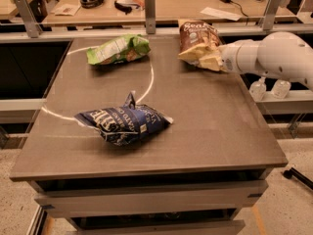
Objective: Move brown chip bag near green rice chip bag
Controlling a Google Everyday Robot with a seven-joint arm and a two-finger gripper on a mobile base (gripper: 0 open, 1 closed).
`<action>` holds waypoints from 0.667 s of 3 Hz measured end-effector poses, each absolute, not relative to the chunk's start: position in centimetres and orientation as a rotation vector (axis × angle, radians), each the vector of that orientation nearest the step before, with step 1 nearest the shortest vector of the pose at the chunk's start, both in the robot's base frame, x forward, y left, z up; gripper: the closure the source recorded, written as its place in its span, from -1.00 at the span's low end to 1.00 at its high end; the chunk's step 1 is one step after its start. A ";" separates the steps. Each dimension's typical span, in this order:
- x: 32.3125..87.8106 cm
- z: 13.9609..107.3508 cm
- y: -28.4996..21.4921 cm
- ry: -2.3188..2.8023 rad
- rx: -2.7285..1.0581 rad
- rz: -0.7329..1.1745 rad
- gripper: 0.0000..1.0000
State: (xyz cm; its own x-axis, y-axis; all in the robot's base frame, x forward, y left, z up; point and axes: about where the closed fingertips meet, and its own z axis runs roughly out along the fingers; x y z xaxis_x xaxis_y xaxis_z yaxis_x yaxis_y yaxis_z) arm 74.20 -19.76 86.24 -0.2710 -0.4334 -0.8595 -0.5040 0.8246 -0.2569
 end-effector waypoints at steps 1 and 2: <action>73.8 86.7 -19.8 1.889 -0.715 0.073 0.74; 73.7 87.0 -18.7 1.857 -0.744 0.131 1.00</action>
Offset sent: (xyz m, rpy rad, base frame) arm -0.0079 0.0314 0.0178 0.0654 -0.0480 0.1515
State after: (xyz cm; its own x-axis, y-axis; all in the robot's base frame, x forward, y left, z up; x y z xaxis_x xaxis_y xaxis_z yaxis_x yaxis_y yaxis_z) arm 73.69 -18.74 86.96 -0.2244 -0.4295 -0.8748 -0.5476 0.7981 -0.2513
